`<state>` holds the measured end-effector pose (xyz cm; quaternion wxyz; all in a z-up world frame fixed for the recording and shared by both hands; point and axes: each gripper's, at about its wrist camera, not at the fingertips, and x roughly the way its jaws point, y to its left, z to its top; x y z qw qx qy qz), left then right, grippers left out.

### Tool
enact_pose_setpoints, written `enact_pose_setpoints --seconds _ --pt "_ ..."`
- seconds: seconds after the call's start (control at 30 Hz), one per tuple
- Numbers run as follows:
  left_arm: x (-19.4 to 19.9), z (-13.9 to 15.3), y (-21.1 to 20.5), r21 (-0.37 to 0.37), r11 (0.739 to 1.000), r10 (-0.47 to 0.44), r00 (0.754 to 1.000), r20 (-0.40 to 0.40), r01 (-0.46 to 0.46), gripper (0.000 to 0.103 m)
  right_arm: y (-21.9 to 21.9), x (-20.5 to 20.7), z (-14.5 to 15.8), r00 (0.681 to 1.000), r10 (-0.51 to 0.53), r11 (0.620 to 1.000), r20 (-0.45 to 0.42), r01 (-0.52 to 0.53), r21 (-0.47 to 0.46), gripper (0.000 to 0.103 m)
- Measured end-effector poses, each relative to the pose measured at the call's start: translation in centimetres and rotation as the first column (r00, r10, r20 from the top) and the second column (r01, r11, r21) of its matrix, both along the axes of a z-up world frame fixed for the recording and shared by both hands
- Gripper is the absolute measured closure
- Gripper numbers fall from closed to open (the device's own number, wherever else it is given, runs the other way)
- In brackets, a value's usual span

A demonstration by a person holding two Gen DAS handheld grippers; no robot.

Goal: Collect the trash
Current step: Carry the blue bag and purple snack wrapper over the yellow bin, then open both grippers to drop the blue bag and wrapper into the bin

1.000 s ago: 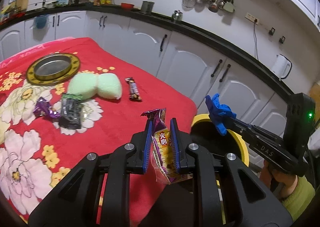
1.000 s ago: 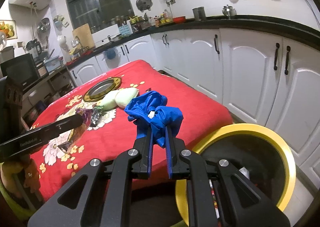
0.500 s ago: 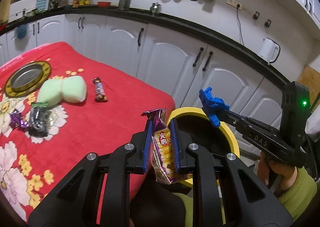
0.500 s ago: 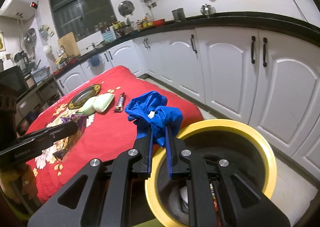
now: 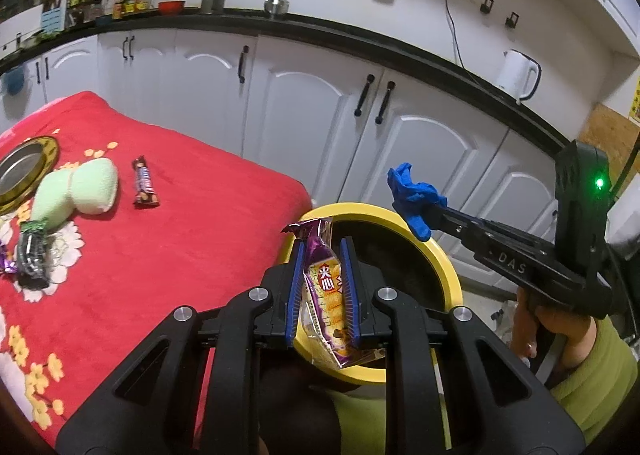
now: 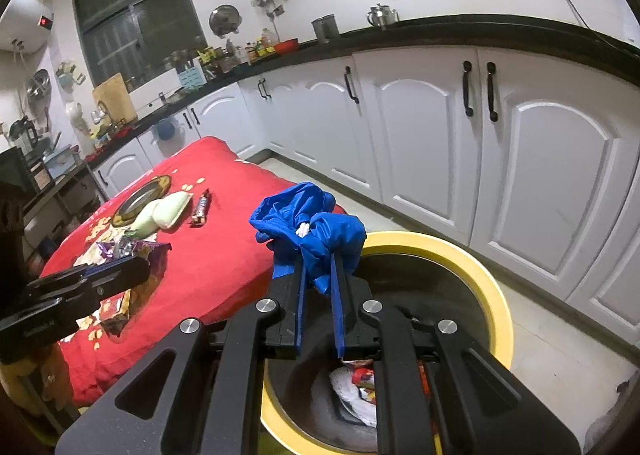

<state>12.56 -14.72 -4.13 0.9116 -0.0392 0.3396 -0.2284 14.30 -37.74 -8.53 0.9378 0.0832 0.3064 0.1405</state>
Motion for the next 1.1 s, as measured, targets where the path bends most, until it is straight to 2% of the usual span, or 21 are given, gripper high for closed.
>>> enact_pose_setpoints --seconds 0.67,1.1 --pt "0.6 -3.3 -5.1 0.048 0.993 -0.103 0.993 -0.061 0.106 0.090 -3.9 0.4 -2.2 0.995 -0.041 0.999 -0.086 0.040 -0.012 0.089" --pt "1.8 -4.5 -6.6 0.060 0.988 -0.134 0.986 -0.096 0.140 0.090 -5.9 0.5 -2.7 0.991 -0.072 0.997 -0.108 0.075 0.024 0.085"
